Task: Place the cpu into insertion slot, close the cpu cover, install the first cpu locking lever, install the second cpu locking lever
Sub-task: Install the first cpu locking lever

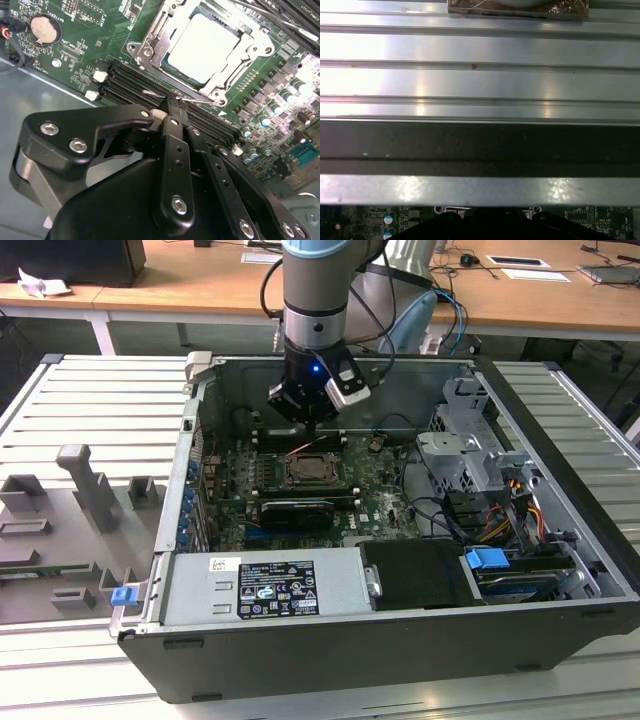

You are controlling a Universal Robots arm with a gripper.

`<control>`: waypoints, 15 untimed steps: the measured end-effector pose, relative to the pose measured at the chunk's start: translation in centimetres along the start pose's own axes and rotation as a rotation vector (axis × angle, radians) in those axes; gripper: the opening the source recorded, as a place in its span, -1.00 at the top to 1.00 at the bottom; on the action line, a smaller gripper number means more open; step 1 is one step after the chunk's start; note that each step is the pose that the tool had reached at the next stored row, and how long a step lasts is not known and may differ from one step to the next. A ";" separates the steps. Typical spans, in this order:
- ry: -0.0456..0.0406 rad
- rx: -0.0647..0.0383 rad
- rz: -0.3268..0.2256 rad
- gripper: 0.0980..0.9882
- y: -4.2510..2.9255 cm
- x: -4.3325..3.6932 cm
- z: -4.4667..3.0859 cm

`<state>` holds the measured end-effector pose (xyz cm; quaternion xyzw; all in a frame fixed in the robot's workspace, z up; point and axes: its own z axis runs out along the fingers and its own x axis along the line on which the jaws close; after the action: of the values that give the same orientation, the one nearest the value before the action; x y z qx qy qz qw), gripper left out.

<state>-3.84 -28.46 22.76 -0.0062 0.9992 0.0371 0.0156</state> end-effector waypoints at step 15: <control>0.0000 -0.001 0.000 0.98 0.14 -0.17 0.54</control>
<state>-3.65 -28.27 22.23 -0.0064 0.9992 0.0375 0.0156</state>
